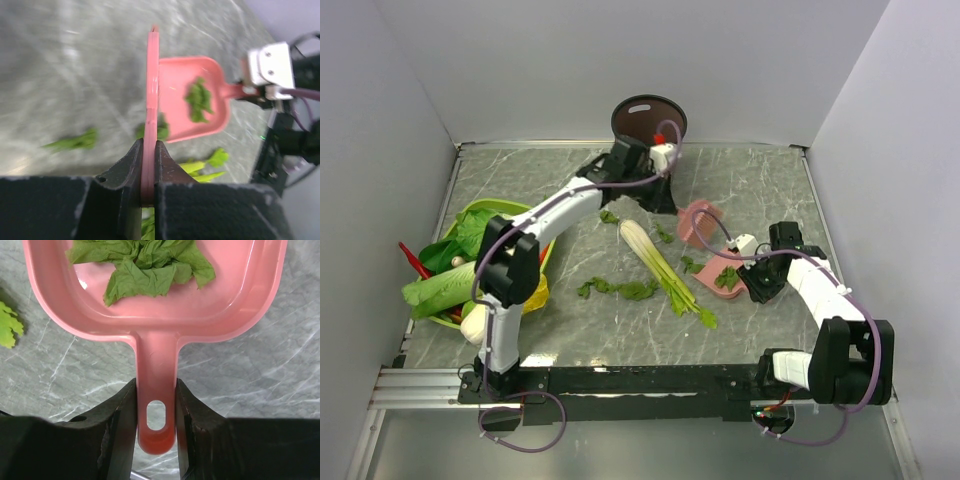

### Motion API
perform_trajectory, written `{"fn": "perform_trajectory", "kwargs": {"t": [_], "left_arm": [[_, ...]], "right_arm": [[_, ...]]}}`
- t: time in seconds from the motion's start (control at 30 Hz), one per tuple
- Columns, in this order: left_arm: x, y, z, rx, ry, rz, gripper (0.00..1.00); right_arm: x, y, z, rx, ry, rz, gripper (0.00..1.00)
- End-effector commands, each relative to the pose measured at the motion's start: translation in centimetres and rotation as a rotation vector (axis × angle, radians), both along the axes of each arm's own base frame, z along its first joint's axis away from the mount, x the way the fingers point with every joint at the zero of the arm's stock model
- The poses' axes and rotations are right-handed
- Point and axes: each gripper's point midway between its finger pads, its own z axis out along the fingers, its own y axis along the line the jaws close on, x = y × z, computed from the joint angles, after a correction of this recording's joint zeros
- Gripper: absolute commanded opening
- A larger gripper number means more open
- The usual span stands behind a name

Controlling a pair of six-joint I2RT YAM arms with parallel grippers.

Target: Sweep away the paper scraps from the table

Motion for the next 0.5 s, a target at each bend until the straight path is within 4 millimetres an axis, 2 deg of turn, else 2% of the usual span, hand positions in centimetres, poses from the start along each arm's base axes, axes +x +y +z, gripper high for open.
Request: {"fn": "perform_trajectory", "kwargs": {"t": [0.0, 0.1, 0.3, 0.47], "left_arm": [[1.1, 2.8, 6.9, -0.003, -0.193, 0.083, 0.01], [1.1, 4.1, 6.2, 0.059, -0.226, 0.107, 0.01], [1.0, 5.8, 1.9, 0.175, -0.189, 0.145, 0.01], [1.1, 6.0, -0.1, 0.221, -0.174, 0.146, 0.01]], "right_arm": [[-0.2, 0.1, 0.3, -0.005, -0.029, 0.005, 0.13], [-0.5, 0.1, 0.3, -0.004, -0.028, -0.001, 0.13], [-0.2, 0.2, 0.5, -0.002, -0.028, -0.005, 0.13], [-0.1, 0.0, 0.5, -0.017, -0.032, 0.006, 0.12]]}}
